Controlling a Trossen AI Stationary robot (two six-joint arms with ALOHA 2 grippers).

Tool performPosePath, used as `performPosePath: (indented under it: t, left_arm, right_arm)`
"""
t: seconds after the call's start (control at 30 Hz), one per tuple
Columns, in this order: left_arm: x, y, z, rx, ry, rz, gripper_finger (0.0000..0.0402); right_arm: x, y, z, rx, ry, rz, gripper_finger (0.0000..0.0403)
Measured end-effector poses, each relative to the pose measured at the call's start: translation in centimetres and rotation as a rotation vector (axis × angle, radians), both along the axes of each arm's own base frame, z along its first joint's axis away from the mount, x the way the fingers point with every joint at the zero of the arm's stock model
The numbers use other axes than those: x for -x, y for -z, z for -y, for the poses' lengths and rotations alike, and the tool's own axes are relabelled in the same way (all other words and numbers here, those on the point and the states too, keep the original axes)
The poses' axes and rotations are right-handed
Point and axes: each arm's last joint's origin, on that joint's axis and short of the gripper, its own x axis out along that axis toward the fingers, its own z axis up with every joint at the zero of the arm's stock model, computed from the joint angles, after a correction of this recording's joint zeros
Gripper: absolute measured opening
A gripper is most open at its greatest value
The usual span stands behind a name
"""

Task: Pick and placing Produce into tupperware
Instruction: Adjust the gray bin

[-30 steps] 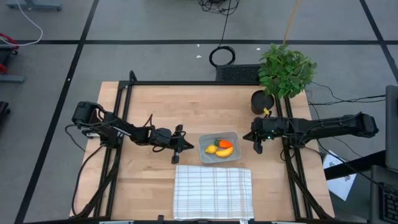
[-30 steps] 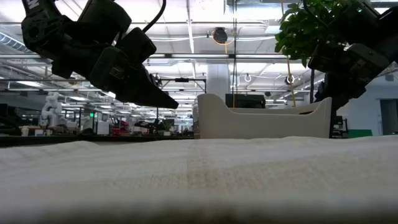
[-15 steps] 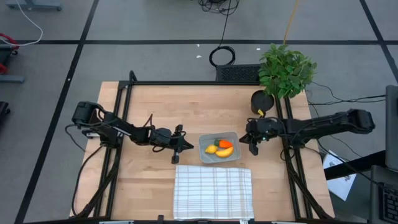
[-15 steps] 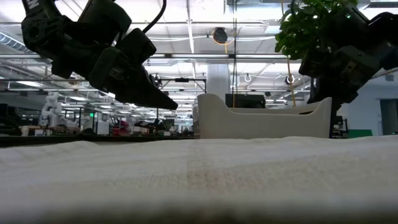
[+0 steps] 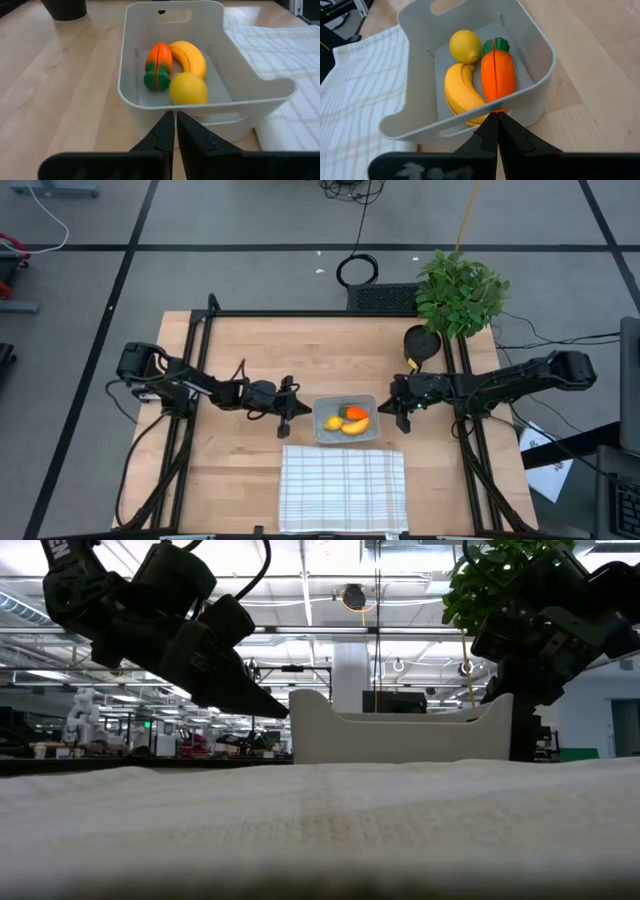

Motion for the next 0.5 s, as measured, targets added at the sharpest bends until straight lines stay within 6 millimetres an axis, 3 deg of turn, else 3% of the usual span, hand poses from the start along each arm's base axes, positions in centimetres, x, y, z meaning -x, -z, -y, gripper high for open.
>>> performPosePath:
  t: [0.5]
  left_arm:
    - [0.00,0.00,-0.27,0.009,-0.013,0.001,0.0026]
  right_arm:
    - [-1.00,0.83,0.00,0.000,-0.004,0.011,0.0000]
